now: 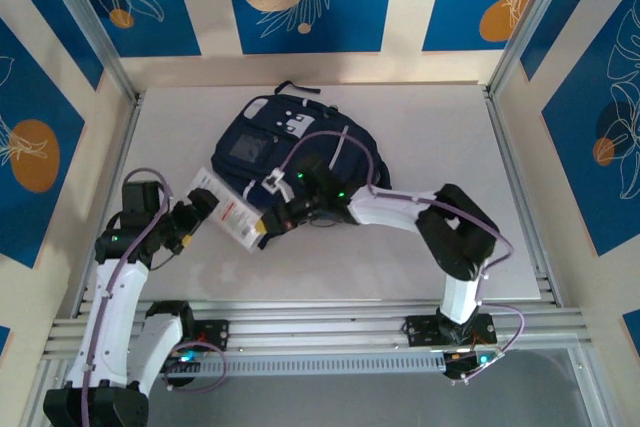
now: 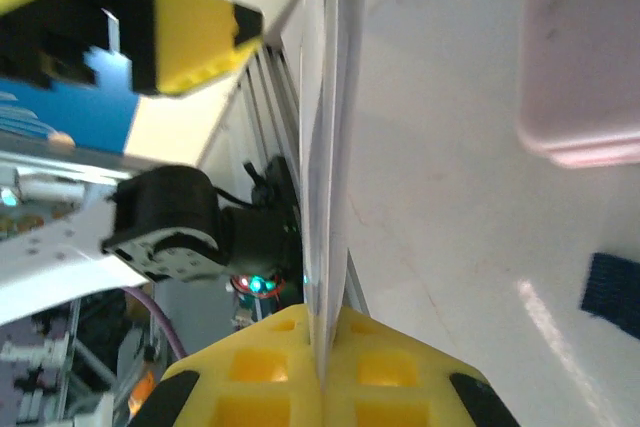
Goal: Pack the student bag
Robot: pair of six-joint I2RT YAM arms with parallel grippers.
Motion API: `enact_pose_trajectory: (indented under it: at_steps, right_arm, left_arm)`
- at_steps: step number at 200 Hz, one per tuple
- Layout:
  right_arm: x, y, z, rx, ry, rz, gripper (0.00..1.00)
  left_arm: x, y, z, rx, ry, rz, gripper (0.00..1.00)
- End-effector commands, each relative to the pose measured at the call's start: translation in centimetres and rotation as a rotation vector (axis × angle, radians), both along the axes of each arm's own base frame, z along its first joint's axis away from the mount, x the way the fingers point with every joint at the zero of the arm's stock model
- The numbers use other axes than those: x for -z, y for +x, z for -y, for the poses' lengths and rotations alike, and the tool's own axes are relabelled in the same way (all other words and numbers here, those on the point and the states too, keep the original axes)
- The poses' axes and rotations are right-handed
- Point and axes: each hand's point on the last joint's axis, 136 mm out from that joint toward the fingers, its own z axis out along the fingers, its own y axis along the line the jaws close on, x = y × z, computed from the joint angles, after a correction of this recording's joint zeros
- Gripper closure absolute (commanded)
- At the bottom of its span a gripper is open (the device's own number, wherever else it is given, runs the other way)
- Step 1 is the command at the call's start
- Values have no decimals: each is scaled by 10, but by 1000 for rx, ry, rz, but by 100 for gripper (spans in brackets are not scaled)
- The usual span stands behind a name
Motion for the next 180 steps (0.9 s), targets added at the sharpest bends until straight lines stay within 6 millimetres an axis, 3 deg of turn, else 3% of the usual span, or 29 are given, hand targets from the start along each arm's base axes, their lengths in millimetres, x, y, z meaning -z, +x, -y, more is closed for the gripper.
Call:
enact_pose_trajectory:
  at_steps: [1,59,121,153,180]
  right_arm:
    - [-26,6,21,36,61,-33,100]
    - [-69,8,63,87,176,-136,100]
    - [-109,-12,85,88,249,-133,100]
    - [-116,-23,92,60,261,-137,100]
    - [-118,-26,96,60,271,-152,100]
  left_arm:
    - [-30,14,28,154,-106,152,0]
    - [-96,39,67,329,-246,417,0]
    - [-89,61,82,334,-294,413,2]
    - [-103,70,104,386,-330,461,4]
    - [-113,73,117,419,-357,505,13]
